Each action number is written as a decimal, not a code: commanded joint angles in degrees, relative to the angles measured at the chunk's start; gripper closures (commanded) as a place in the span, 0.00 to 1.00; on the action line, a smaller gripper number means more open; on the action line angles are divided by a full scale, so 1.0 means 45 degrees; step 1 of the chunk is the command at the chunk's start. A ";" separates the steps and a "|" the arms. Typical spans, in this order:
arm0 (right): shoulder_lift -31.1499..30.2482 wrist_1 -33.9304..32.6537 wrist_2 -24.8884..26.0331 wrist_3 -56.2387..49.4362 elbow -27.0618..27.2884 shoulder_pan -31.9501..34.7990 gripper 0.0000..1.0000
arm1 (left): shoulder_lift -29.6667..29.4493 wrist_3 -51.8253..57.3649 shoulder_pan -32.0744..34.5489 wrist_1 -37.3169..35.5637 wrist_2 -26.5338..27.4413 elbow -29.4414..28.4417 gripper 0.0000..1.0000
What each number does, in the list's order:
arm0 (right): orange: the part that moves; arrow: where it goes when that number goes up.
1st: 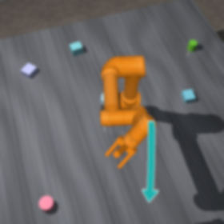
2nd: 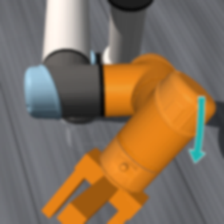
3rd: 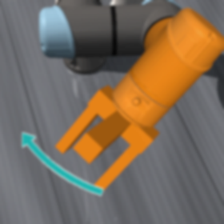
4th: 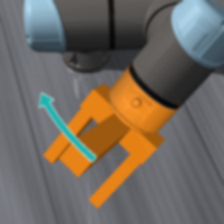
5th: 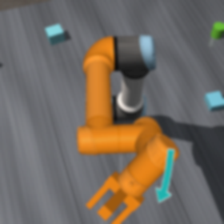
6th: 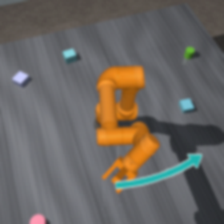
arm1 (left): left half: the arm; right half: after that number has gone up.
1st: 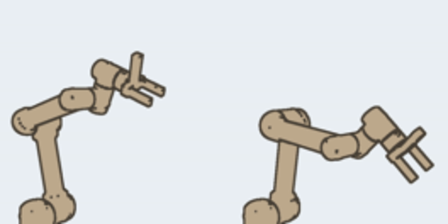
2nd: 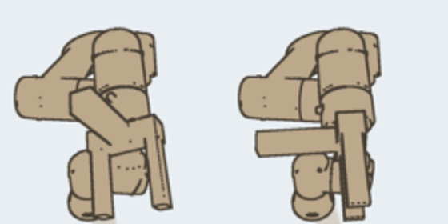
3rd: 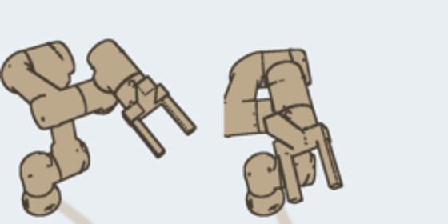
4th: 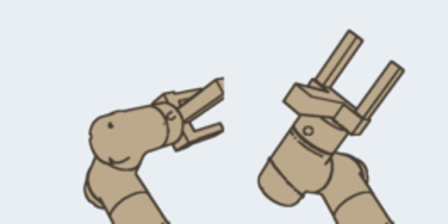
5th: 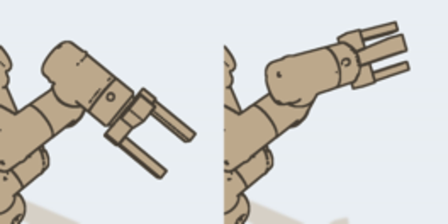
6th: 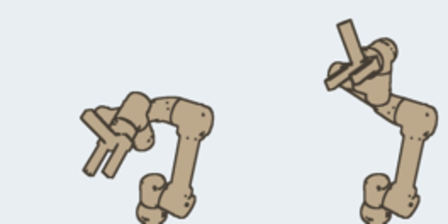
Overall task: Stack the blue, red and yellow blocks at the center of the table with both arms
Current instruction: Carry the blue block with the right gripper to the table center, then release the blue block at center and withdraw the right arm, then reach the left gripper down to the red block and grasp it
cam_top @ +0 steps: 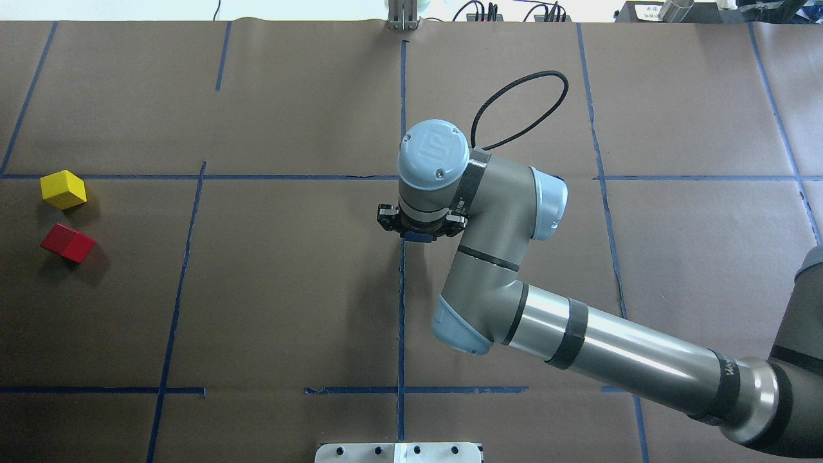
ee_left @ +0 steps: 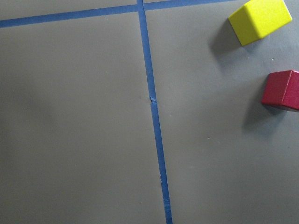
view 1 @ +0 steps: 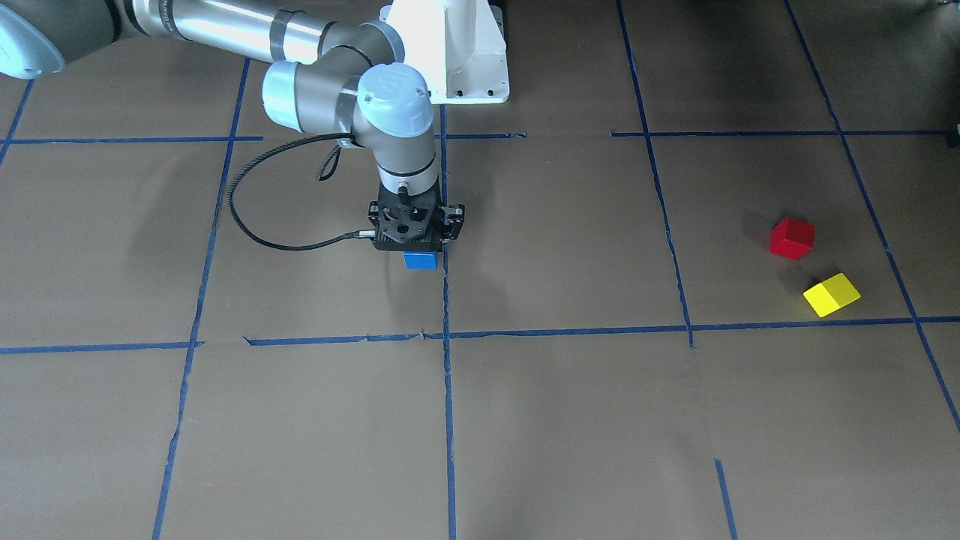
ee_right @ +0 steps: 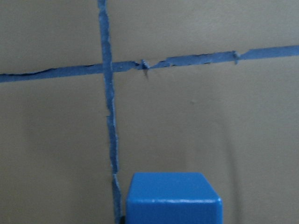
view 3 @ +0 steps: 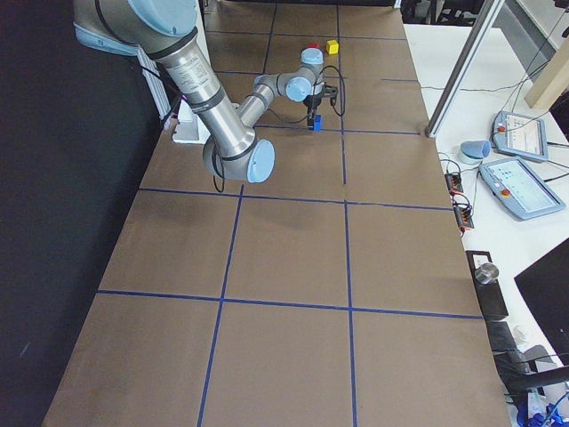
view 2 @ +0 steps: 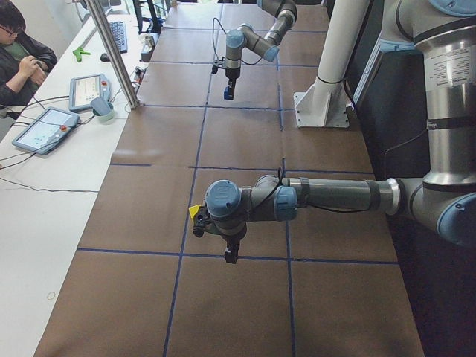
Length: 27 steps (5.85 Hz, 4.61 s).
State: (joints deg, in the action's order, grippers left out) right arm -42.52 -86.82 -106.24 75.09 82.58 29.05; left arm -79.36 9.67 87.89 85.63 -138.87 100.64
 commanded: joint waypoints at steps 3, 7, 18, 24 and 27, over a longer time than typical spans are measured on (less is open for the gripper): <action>0.0444 0.0036 0.0211 0.0598 -0.0791 -0.0518 0.75 | 0.0000 0.0000 0.0000 -0.0005 0.0000 -0.0002 0.00; 0.0737 0.0327 0.0309 0.0559 -0.0969 -0.0617 0.01 | 0.0000 0.0000 0.0000 -0.0005 0.0000 -0.0002 0.00; -0.9539 -0.2701 -0.5979 -2.1705 0.3171 1.2358 0.00 | -0.2382 -0.0039 -0.0332 0.0229 0.0020 0.0153 0.00; -1.1567 -0.1429 -0.6097 -2.1296 0.3504 1.3329 0.00 | -0.2131 -0.4991 -0.4209 0.4235 0.1534 0.0001 0.00; -1.1645 -0.1429 -0.6195 -2.1316 0.3485 1.3309 0.00 | -0.1699 -0.8415 -0.6597 0.9524 0.2891 -0.1972 0.00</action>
State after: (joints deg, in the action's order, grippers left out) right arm -94.78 -93.25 -134.06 -20.81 98.31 88.99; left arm -86.97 -25.39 60.68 124.53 -126.39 93.61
